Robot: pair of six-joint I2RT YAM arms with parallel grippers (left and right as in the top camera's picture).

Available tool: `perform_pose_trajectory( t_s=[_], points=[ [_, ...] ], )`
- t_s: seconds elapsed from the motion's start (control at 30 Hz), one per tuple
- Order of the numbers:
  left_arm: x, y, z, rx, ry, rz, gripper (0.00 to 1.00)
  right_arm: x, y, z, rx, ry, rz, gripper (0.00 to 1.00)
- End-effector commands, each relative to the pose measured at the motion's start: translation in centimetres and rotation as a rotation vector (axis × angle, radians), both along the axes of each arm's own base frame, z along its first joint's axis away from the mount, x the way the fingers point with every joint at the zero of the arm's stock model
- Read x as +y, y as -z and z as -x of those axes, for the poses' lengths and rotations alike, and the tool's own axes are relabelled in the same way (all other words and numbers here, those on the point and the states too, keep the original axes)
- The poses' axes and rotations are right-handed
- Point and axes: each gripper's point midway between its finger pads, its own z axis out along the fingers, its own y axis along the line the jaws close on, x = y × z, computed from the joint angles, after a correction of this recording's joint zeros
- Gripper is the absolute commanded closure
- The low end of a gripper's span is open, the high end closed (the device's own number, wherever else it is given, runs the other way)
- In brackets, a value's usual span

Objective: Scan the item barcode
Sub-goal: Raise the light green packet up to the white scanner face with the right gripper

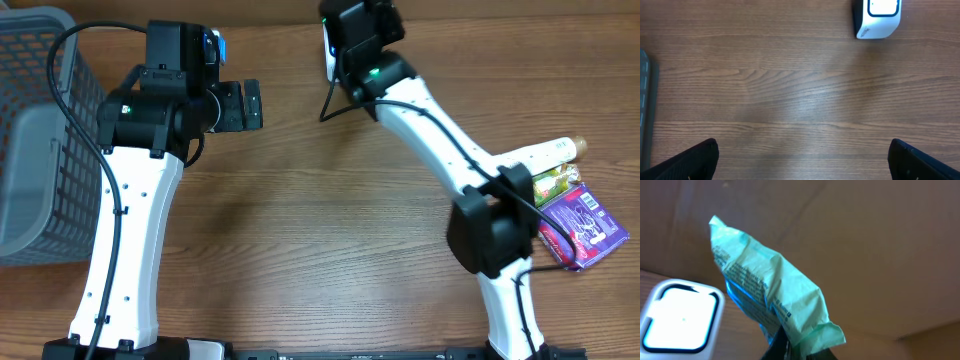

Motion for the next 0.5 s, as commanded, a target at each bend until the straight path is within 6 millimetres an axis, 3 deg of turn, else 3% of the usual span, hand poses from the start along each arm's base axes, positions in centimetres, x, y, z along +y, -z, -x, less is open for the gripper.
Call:
perform_pose_trajectory(
  t_s=[0.0, 0.13, 0.27, 0.47],
  points=[
    [0.0, 0.5, -0.2, 0.012, 0.015, -0.02, 0.0, -0.3, 0.8, -0.8, 0.061, -0.024, 0.323, 0.96],
    [0.0, 0.5, -0.2, 0.012, 0.016, -0.019, 0.0, 0.7, 2.9, -2.2, 0.076, -0.076, 0.475, 0.96],
    [0.0, 0.5, -0.2, 0.011, 0.016, -0.019, 0.0, 1.4, 5.1, -2.6, 0.115, -0.121, 0.52, 0.96],
    [0.0, 0.5, -0.2, 0.012, 0.015, -0.02, 0.0, 1.9, 5.9, -2.5, 0.126, -0.132, 0.527, 0.96]
  ],
)
